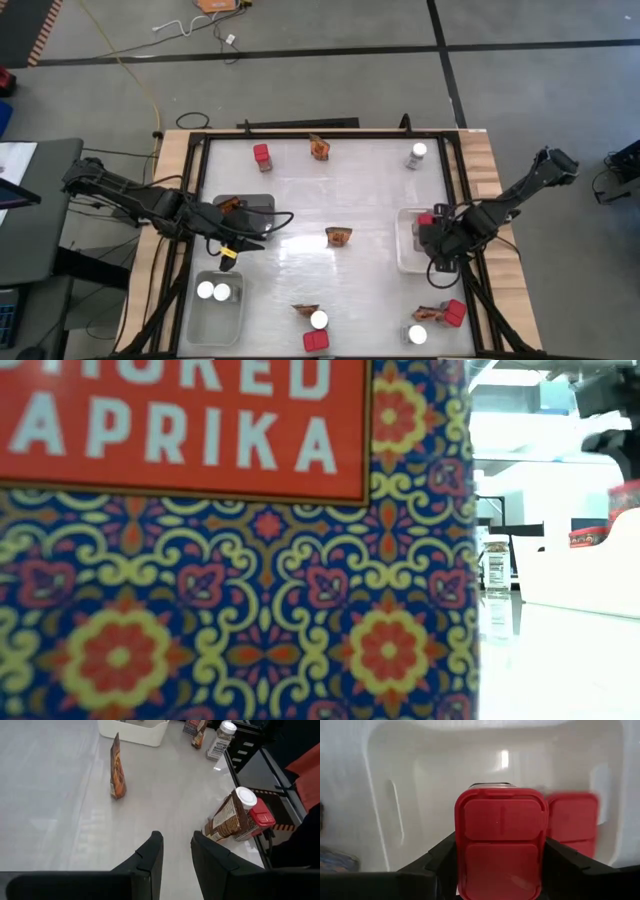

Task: Sort spices by type
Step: Put the red spice can into the white bin, then put the orange spice pack into the black bin

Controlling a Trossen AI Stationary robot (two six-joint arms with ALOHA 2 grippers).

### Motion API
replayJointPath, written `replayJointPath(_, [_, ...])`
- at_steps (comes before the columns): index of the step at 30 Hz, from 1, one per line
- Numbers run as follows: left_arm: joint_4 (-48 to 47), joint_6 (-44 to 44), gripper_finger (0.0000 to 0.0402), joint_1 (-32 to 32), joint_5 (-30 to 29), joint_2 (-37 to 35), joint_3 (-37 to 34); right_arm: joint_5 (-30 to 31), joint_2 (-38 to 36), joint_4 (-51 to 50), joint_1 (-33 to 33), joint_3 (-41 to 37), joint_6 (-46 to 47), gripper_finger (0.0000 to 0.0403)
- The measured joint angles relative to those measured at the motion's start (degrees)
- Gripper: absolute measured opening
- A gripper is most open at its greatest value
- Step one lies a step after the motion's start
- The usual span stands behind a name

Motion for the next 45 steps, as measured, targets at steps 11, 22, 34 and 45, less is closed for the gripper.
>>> replayJointPath(11, [0.01,-0.98,0.0094,0.00,0.08,0.00,0.00,-0.16,-0.02,5.08,-0.22,-6.63,-0.54,0.0236])
replayJointPath(22, [0.04,-1.77,0.0094,0.00,0.14,0.00,0.00,-0.09,-0.02,4.06,-0.22,-6.63,-1.68,0.0261])
replayJointPath(34, [0.01,-2.07,0.0094,0.00,0.14,0.00,0.00,0.07,0.03,3.59,-0.22,-5.70,-1.62,0.0276])
replayJointPath(45, [0.01,-2.07,0.0094,0.00,0.13,0.00,0.00,0.22,0.03,-4.16,-0.22,0.15,0.67,0.0278])
